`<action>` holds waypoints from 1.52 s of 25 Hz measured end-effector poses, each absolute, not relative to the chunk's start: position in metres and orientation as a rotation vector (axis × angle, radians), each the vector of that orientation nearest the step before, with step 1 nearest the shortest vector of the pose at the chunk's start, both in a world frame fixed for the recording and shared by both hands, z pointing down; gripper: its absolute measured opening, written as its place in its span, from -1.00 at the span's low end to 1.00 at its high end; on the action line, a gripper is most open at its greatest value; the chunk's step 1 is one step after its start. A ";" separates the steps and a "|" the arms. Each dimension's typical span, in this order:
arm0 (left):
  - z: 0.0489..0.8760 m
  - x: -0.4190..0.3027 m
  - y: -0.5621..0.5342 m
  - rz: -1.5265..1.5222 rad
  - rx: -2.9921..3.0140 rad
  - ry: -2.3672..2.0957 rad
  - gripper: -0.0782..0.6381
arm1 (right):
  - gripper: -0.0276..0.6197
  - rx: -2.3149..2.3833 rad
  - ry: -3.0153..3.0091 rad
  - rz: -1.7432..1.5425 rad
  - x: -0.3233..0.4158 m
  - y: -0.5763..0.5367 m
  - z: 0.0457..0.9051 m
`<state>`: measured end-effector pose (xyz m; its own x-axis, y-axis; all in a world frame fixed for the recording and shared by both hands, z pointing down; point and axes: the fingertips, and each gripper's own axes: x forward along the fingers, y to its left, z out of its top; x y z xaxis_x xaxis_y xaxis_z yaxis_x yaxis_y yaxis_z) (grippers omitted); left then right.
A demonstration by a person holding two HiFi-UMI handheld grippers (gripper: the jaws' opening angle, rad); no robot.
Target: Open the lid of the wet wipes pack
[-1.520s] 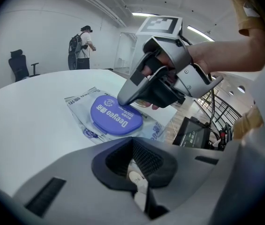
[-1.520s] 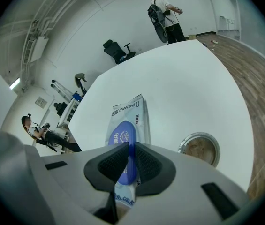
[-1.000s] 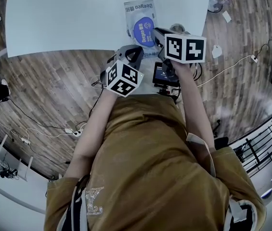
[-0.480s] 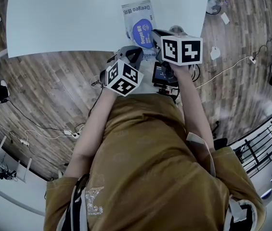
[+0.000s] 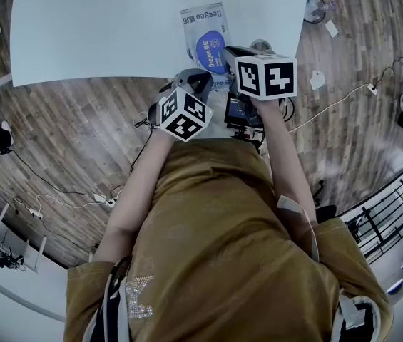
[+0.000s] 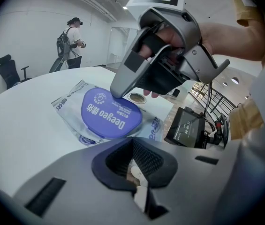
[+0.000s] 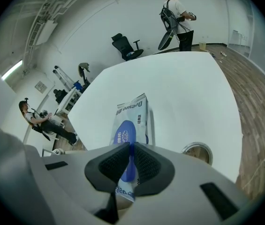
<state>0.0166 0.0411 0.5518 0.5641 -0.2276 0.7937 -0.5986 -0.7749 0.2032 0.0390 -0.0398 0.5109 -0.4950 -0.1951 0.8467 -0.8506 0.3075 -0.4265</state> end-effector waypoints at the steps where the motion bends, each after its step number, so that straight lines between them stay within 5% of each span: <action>1: 0.552 0.017 0.041 1.098 2.346 -0.663 -0.76 | -0.80 0.929 -1.885 1.206 0.039 -0.040 0.511; 38: 0.553 0.023 0.037 1.125 2.344 -0.579 -0.76 | -0.84 0.878 -1.859 1.078 0.031 -0.035 0.492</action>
